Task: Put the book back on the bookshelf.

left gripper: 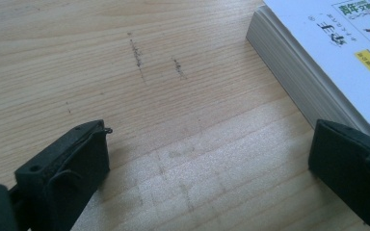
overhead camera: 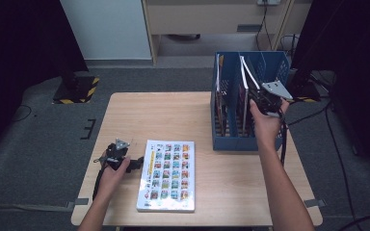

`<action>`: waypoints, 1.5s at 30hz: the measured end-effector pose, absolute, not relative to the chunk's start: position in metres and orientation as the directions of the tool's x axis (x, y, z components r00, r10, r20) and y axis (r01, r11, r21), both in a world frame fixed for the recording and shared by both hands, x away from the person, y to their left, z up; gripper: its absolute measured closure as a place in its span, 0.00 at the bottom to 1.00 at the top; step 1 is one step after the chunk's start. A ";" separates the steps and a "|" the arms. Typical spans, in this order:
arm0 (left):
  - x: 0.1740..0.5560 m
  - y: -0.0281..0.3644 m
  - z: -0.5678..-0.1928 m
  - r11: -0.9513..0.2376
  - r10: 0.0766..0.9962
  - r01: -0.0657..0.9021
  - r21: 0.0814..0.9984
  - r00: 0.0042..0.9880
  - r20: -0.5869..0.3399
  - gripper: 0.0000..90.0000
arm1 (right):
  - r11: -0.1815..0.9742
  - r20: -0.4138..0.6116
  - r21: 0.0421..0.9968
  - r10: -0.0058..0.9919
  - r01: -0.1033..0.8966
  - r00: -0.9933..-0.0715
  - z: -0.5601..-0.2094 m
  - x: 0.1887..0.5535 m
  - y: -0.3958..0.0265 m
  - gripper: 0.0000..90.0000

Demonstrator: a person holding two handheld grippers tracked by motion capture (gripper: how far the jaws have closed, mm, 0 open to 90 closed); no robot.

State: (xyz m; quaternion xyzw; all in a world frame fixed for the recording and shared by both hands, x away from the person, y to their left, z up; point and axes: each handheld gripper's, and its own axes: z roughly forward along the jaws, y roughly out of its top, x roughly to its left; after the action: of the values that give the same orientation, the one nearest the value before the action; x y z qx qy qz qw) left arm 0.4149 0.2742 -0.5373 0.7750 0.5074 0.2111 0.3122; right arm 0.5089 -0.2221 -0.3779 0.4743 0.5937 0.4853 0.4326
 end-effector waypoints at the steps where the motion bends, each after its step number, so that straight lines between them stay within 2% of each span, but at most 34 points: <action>1: 0.415 0.274 -0.537 -0.288 0.919 0.655 0.699 0.395 0.009 0.00 | 0.077 -0.051 0.986 0.983 0.145 -0.176 -0.378 0.508 -0.222 0.65; 15: 0.415 0.274 -0.537 -0.288 0.919 0.655 0.699 0.395 0.009 0.00 | 0.082 -0.041 0.978 0.976 0.191 -0.212 -0.377 0.491 -0.223 0.58; 45: 0.415 0.274 -0.537 -0.291 0.917 0.653 0.699 0.398 0.010 0.00 | 0.073 -0.015 0.975 0.965 0.211 -0.261 -0.383 0.469 -0.225 0.50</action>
State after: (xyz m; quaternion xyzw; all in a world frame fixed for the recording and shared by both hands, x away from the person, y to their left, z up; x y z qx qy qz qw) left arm 0.4153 0.2737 -0.5374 0.7753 0.5065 0.2108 0.3129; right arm 0.4689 -0.2250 -0.3835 0.4716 0.6237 0.4913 0.3838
